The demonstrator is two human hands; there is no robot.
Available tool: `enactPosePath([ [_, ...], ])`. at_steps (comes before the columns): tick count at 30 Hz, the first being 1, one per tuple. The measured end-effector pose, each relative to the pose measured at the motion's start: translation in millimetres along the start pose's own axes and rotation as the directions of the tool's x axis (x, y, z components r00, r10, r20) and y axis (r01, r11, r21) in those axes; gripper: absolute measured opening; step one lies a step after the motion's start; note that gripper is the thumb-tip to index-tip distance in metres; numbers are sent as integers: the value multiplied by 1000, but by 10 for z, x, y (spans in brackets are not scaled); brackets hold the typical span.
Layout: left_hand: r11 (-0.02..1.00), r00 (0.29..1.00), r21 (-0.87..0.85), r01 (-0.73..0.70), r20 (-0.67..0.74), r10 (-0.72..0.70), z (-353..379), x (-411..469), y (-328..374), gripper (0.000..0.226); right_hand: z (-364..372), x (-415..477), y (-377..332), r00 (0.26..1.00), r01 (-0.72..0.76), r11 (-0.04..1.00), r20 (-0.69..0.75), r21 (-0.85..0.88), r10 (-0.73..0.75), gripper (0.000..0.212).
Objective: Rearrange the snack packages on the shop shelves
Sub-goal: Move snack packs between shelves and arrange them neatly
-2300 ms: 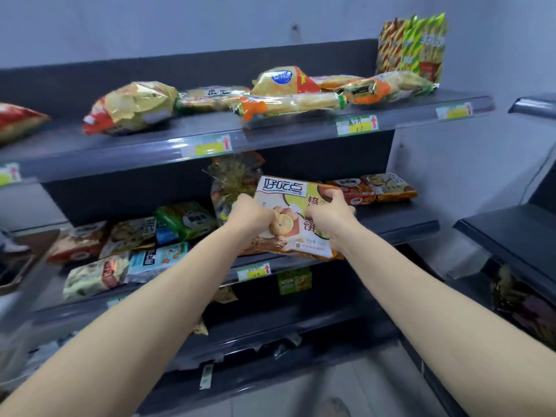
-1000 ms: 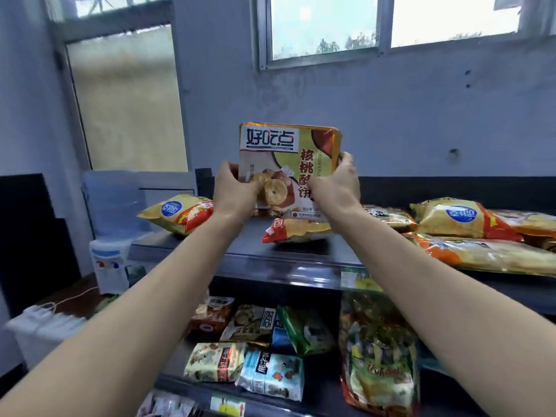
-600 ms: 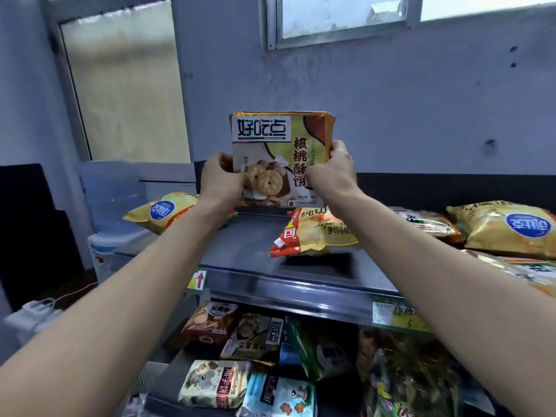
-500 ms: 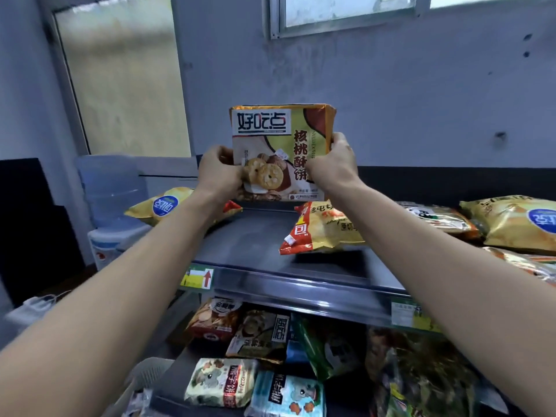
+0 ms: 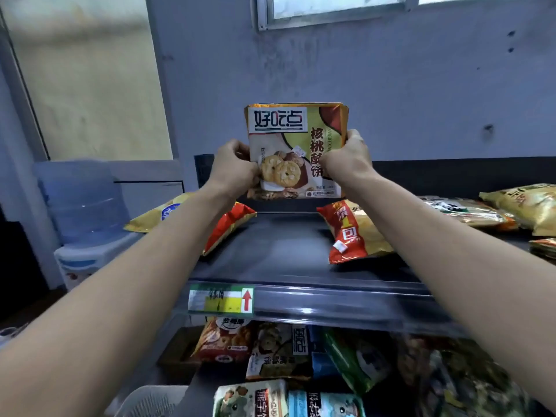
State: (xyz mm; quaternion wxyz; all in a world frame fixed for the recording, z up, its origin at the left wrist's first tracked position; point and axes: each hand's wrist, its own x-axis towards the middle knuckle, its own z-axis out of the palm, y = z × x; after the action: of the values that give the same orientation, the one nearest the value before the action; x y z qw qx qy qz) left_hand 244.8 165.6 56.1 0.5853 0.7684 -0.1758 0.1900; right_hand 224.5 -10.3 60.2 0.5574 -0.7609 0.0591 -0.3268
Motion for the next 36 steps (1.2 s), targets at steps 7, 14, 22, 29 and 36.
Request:
enactPosePath([
  [7,997,996,-70,-35,75,41,286,126,-42,17,-279,45,24,998,25,999,-62,-28,-27,34],
  [14,978,972,-195,-77,202,117,855,123,260,20,-930,168,52,990,24,999,-136,-21,-27,42],
  [22,975,881,-223,-4,460,109,1699,-38,587,34,-1764,277,243,953,-43,996,-303,-77,18,50],
  [29,995,749,-93,31,662,39,2152,-175,560,32,-2077,342,573,913,-211,960,-388,-183,127,46],
  [36,967,818,247,66,542,-195,1949,-58,466,77,-1819,417,669,968,-224,953,-163,-204,193,34],
])
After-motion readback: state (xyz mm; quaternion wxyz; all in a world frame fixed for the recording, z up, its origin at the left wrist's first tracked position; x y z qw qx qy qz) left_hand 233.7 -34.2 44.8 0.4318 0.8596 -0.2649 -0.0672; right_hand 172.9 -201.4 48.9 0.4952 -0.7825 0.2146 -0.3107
